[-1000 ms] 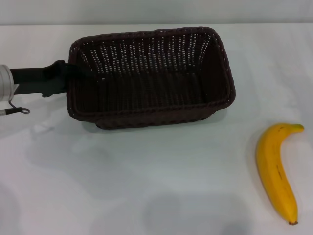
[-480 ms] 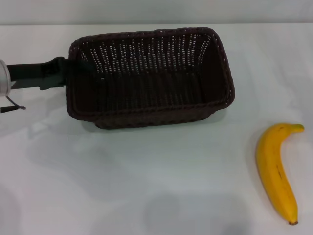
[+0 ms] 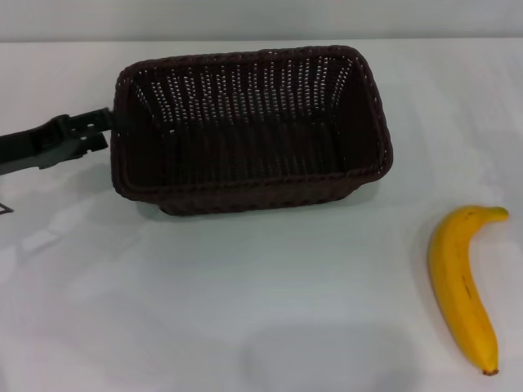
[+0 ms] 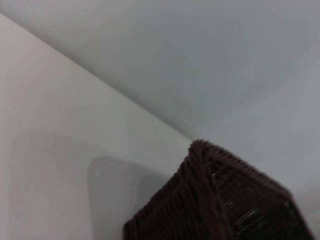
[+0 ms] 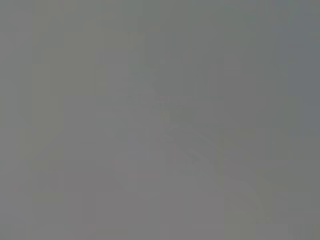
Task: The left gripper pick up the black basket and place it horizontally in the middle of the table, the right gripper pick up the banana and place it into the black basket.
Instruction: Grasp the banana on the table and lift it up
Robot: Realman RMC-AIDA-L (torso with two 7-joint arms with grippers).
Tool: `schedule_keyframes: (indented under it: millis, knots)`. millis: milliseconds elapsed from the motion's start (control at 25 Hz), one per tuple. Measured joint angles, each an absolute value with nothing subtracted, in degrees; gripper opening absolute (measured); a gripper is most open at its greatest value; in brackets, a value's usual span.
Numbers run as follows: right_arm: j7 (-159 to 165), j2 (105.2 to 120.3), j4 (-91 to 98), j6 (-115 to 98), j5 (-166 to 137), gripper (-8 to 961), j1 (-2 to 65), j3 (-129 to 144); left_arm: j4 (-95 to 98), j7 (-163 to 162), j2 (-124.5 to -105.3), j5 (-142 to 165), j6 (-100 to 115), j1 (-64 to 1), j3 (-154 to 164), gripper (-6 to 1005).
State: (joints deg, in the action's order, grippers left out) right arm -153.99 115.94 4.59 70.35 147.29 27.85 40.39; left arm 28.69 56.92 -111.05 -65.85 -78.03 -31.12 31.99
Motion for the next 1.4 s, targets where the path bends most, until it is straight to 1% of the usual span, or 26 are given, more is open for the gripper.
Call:
schedule_keyframes:
  millis: [80,160,280,360,400,440,520,560,600,680,720,880,1000,1040,1120,1200,1280,1400]
  knots:
    - [-153.3,115.99,4.3,70.6,147.3,826,27.8,40.5,28.7,60.0,-111.00,-70.0,-79.9,-29.3,32.0,889]
    - [-151.4,115.97,3.8,70.8,147.2,826,27.8,40.6,28.8,63.9,-111.04,-73.9,-81.7,-27.5,32.0,889]
    - [-146.3,115.91,3.1,70.9,146.9,826,27.6,40.8,28.8,71.3,-111.60,-80.6,-83.2,-23.7,32.0,890]
    - [-141.8,115.79,3.1,70.8,146.5,826,27.2,41.5,28.7,75.9,-112.45,-85.7,-83.1,-21.1,31.6,890]
    - [-138.1,115.57,3.2,70.6,146.0,826,26.7,42.3,28.7,75.9,-112.45,-85.7,-83.1,-21.1,31.6,890]
    - [-134.3,115.23,3.7,70.4,145.4,825,26.2,43.7,28.3,82.8,-113.91,-91.7,-83.4,-18.2,30.0,889]
    - [-124.6,114.36,6.1,69.2,143.8,825,24.4,47.4,28.1,87.6,-115.05,-94.9,-83.7,-16.5,28.4,889]
    - [-122.0,114.10,7.2,68.7,143.5,825,23.8,48.5,28.0,92.3,-116.41,-97.1,-83.6,-14.9,26.7,889]
    - [-119.2,113.70,8.6,68.1,142.8,825,23.2,49.8,27.8,95.6,-117.35,-98.5,-83.2,-13.9,25.1,889]
    - [-111.9,112.55,12.4,66.9,140.5,825,21.4,53.1,26.4,100.1,-118.43,-99.8,-82.1,-13.0,21.9,889]
    - [-106.2,111.05,15.6,66.5,137.2,825,20.1,55.4,25.2,102.3,-118.67,-100.2,-81.5,-12.8,20.1,889]
    - [-89.0,106.57,24.7,67.0,125.0,825,17.7,57.8,21.4,107.5,-118.61,-100.5,-78.7,-13.0,15.5,890]
    - [-74.2,103.86,31.4,67.5,112.8,825,17.1,57.7,21.1,110.0,-118.69,-100.6,-75.8,-13.3,15.1,879]
    - [-68.2,103.18,34.9,67.9,107.3,825,17.1,57.6,20.8,111.0,-118.70,-100.6,-74.7,-13.6,15.0,875]
    - [-59.8,103.09,41.0,68.3,99.4,825,16.6,57.1,20.6,111.9,-118.67,-100.9,-73.2,-14.2,15.0,875]
    - [-50.2,103.99,50.4,69.2,89.7,825,15.4,55.7,20.4,112.6,-118.67,-101.5,-71.9,-14.6,15.0,875]
    - [-43.2,105.64,59.7,71.0,82.5,825,14.7,54.0,19.8,113.7,-118.69,-102.5,-70.2,-15.0,14.9,875]
    - [-34.0,109.52,74.7,76.4,71.5,825,14.3,51.3,19.2,115.3,-118.69,-103.5,-68.5,-15.8,14.9,875]
